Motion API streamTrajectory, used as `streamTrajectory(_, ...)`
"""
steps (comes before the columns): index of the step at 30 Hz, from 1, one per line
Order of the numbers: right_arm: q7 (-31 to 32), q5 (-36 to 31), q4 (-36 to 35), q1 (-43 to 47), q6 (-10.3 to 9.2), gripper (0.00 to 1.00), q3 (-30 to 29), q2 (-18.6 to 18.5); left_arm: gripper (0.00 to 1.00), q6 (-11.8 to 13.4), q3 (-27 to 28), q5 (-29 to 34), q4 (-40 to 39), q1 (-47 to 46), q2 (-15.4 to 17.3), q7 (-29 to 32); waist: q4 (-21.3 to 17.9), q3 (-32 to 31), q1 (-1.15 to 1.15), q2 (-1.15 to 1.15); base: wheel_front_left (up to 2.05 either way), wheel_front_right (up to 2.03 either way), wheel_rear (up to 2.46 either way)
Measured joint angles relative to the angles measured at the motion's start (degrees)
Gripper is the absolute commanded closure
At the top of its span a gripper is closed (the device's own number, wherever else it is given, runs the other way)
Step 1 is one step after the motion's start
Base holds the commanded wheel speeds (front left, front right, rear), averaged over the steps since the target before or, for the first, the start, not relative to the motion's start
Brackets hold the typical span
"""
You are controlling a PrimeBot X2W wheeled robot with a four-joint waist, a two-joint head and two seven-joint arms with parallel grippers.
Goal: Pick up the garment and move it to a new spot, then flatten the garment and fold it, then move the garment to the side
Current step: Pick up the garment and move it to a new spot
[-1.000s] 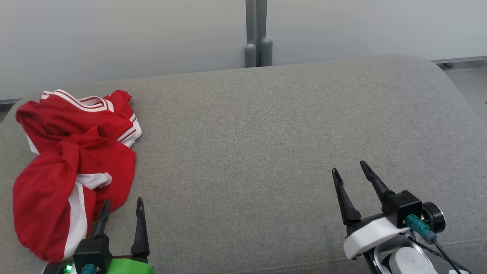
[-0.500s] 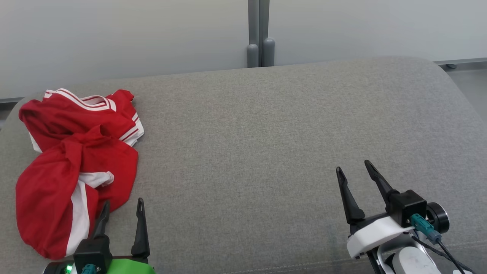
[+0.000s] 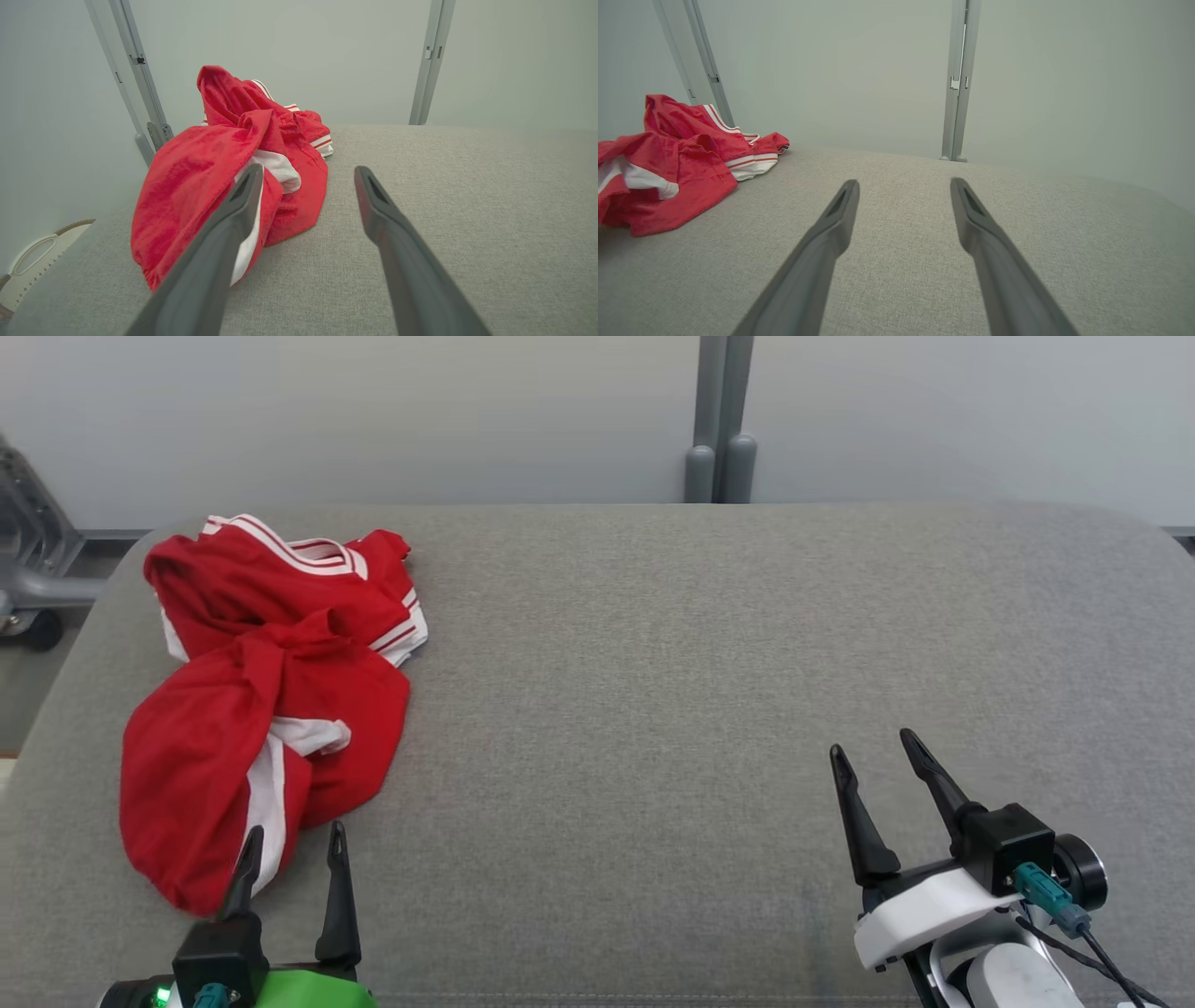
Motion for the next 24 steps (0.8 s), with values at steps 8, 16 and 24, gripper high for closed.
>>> streamTrajectory(8, 0.0, -0.01, -0.09, 0.0, 0.62, 0.0, 0.43, 0.21, 0.0, 0.0, 0.8, 0.0, 0.14, 0.0, 0.0, 0.0, 6.39, -0.16, 0.0, 0.0, 0.0, 0.0, 0.0)
streamTrajectory(16, 0.0, 0.0, -0.08, 0.0, 0.73, 0.0, 0.55, 0.56, 0.0, 0.0, 0.69, -0.01, 0.69, 0.0, 0.0, 0.0, 12.36, -0.61, 0.0, 0.0, 0.0, 0.0, 0.0)
streamTrajectory(24, 0.0, -0.05, 0.63, -0.04, 2.01, 0.0, 2.55, 1.01, 0.0, -0.04, 1.07, 0.0, 1.08, -0.05, 0.03, 0.0, 14.43, -1.11, 0.0, 0.0, 0.0, 0.0, 0.0)
